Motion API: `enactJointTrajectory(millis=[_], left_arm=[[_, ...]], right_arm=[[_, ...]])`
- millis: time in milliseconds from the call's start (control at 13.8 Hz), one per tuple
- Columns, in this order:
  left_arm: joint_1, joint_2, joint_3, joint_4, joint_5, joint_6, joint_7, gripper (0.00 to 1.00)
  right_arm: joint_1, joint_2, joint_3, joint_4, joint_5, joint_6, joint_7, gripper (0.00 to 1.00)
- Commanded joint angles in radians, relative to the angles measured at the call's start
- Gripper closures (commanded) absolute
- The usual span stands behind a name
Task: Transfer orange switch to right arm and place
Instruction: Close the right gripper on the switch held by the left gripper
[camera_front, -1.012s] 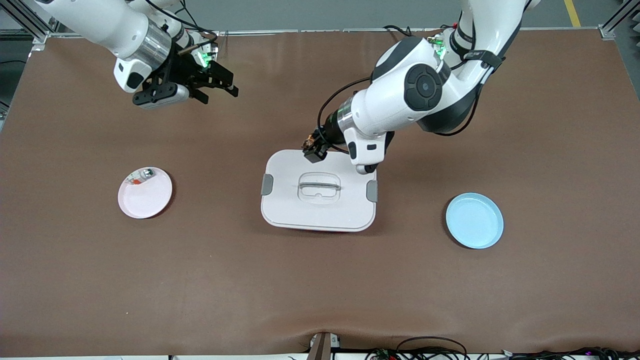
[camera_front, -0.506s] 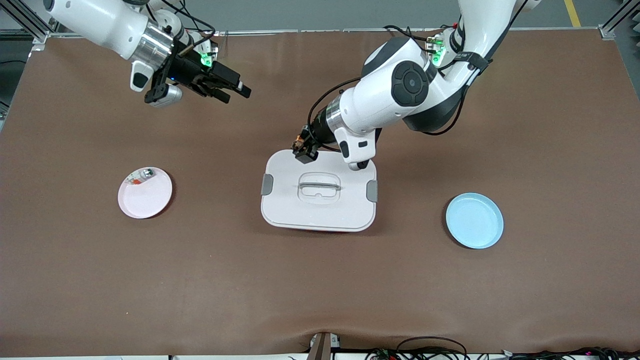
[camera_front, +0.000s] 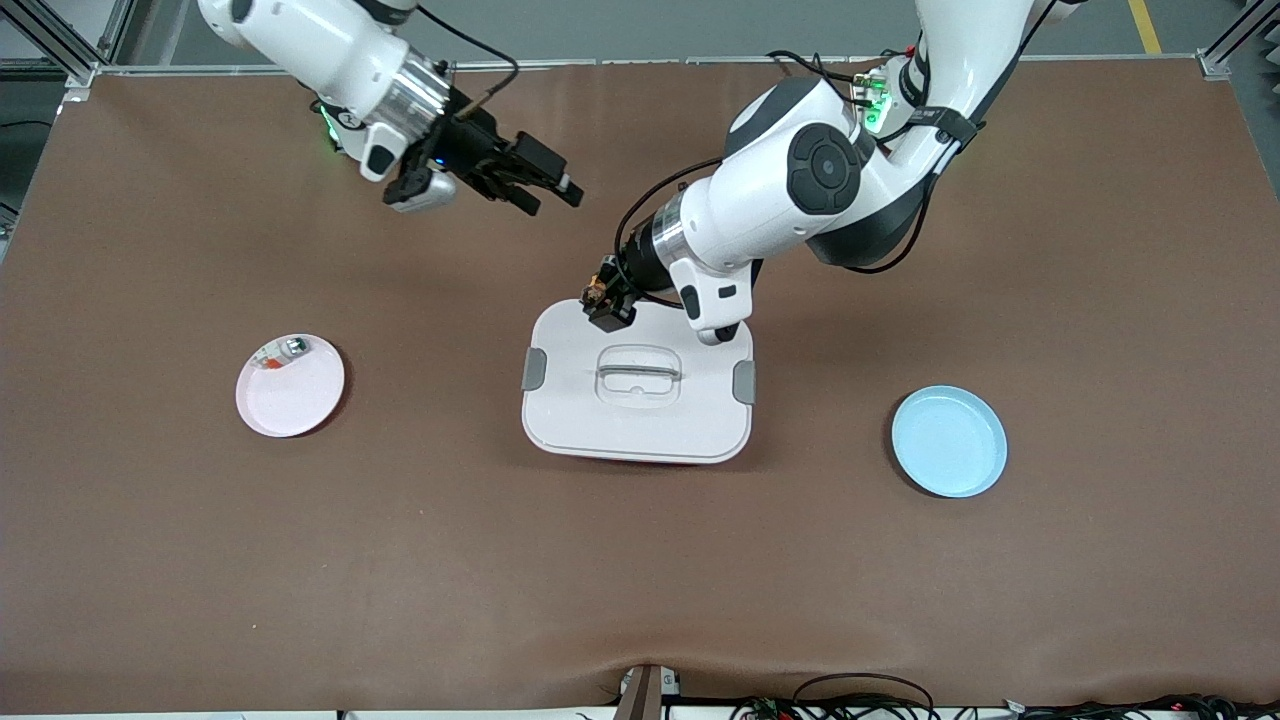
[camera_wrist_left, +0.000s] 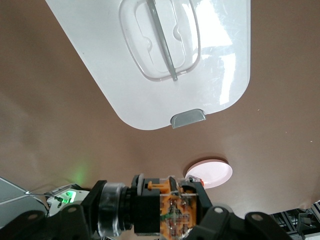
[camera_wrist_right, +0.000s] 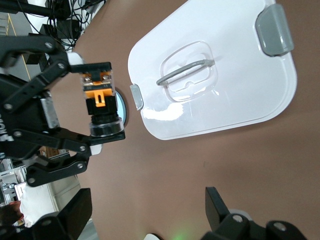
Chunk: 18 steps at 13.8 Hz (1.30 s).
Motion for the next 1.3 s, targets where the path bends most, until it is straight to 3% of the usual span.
enactJointTrajectory(millis=[0,723,1229], left_arm=[[-0.007,0.014,0.002,0.036,-0.016,0.005,-0.009,1.0],[-0.007,0.013,0.002,0.038,-0.015,0.005,0.004,1.0],[-0.007,0.014,0.005,0.05,-0.015,0.005,0.006,1.0]], right_arm=[[0.008,0.052,-0.008,0.051,0.054,0.013,0.035,0.0],[0.003,0.247,-0.011,0.256,0.092,0.016,0.024,0.0],[-0.014,0.279,-0.012,0.271,0.077,0.013,-0.044,0.0]])
